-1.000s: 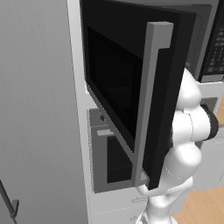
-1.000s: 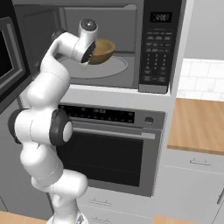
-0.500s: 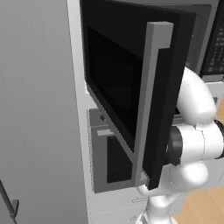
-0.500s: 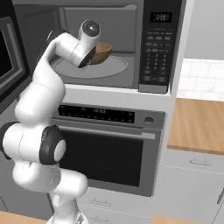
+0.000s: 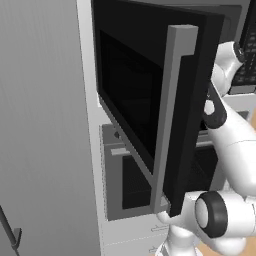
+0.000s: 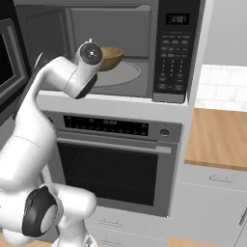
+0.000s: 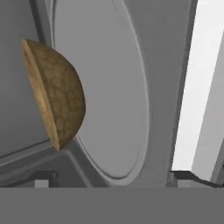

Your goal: Open the microwave, place the bowl with waffle inside the microwave, then close the microwave door and turn it on.

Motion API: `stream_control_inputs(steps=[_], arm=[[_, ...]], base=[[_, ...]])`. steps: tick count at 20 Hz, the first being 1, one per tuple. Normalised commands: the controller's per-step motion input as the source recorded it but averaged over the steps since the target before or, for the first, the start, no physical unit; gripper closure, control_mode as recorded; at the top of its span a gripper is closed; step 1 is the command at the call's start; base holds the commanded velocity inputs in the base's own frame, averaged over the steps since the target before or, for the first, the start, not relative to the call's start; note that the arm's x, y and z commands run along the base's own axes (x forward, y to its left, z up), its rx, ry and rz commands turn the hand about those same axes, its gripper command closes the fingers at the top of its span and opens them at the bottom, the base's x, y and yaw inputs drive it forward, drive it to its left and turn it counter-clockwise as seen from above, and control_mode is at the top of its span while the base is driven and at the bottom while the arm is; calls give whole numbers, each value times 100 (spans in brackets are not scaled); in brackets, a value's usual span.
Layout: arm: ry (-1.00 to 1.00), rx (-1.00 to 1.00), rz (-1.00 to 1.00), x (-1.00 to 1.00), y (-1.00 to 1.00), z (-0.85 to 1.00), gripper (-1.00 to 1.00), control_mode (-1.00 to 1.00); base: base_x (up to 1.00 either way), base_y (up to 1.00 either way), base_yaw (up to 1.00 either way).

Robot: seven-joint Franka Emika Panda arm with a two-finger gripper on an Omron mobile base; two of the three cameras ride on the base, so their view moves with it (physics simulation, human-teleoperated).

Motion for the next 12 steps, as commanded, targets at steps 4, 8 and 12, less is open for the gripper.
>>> stream_control_inputs(steps=[4,8,12], arm=[[0,0,3,-100,-30,8,-100,-100],[0,-3,5,-100,-25,0,-100,-100],[-7,-4,8,-100,-6,0,100,-100]], base=[[0,0,0],[0,0,0],[0,0,0]])
